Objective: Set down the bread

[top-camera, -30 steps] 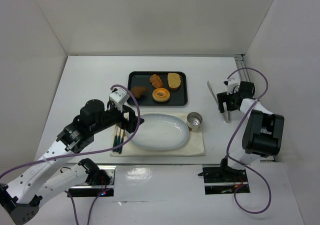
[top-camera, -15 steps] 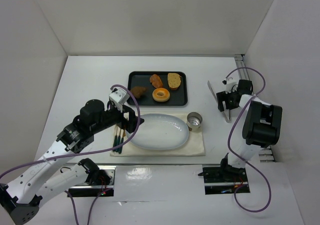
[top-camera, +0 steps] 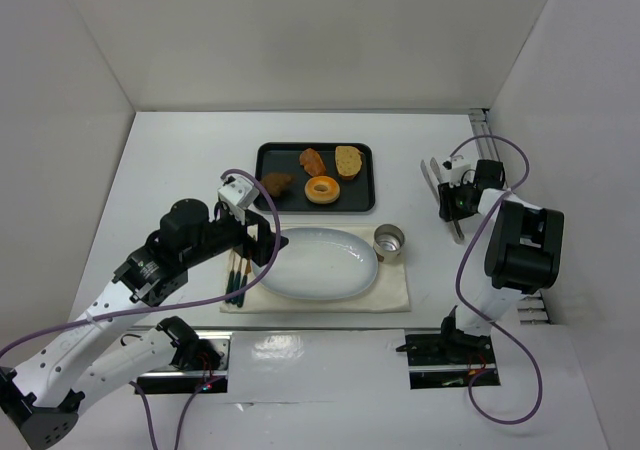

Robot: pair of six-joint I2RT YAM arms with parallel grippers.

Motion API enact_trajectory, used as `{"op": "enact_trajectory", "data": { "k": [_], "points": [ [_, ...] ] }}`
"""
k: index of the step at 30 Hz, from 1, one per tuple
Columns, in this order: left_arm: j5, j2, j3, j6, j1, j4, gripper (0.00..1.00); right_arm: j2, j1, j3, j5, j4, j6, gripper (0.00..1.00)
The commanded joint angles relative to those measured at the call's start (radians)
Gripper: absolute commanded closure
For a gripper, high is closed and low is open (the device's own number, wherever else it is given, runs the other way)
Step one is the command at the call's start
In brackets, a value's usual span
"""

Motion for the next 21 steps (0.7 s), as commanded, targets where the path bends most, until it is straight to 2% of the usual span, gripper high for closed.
{"op": "enact_trajectory", "data": {
  "k": [1,14,21],
  "points": [
    [-0.010,-0.017,0.006,-0.010,-0.002,0.030,0.00,-0.014,-0.004,0.016,0.011,0.005,-0.013,0.53],
    [-0.028,-0.017,-0.003,-0.010,-0.002,0.030,0.00,-0.218,-0.004,0.117,-0.122,-0.096,0.025,0.55],
    [-0.037,-0.008,-0.003,-0.010,-0.002,0.039,0.00,-0.257,-0.004,0.137,-0.141,-0.136,0.025,0.55]
  ]
}}
